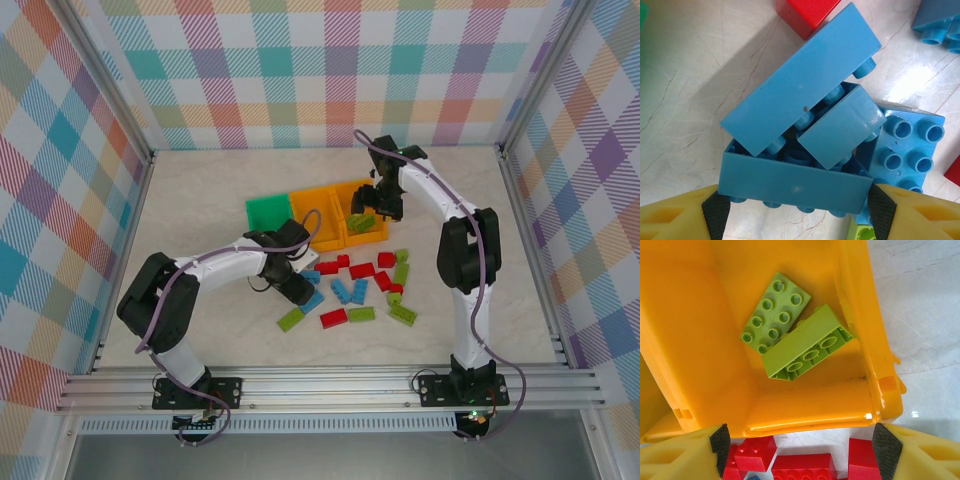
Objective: Sort the legos into containers by color
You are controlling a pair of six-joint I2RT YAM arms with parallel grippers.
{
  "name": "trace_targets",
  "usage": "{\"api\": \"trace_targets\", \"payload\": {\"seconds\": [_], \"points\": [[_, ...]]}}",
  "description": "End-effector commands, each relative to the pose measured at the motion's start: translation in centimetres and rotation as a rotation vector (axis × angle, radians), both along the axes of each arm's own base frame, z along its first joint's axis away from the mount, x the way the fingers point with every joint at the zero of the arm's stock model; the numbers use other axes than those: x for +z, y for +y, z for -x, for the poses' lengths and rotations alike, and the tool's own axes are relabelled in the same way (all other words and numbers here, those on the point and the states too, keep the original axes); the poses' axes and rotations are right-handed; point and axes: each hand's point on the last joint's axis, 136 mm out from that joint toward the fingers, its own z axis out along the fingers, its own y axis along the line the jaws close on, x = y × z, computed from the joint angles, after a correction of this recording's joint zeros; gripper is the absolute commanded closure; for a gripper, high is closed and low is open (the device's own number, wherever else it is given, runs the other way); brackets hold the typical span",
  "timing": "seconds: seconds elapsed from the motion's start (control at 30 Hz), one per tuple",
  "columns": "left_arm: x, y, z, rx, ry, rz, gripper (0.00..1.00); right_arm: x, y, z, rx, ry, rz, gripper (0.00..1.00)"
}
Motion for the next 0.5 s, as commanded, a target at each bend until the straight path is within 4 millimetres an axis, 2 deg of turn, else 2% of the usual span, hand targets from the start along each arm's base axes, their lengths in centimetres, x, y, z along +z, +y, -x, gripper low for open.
{"api": "trace_targets", "payload": {"seconds": [0.0, 0.27, 0.47], "points": [[0.47, -0.44, -0.09, -0.042, -0.008, -0.014, 0.25, 1.62, -0.45, 0.37, -0.012, -0.026, -0.003, 0.23], [1.09, -0.51, -0.7, -0.061, -0.042, -0.019, 0.23, 1.47, -0.73, 0.46, -0.021, -0.022, -0.004, 0.23], [0.82, -0.09, -1.04, -0.088, -0.057, -0.051, 0.21, 1.45, -0.84, 0.43, -0.027, -0.02, -0.009, 0.23]]}}
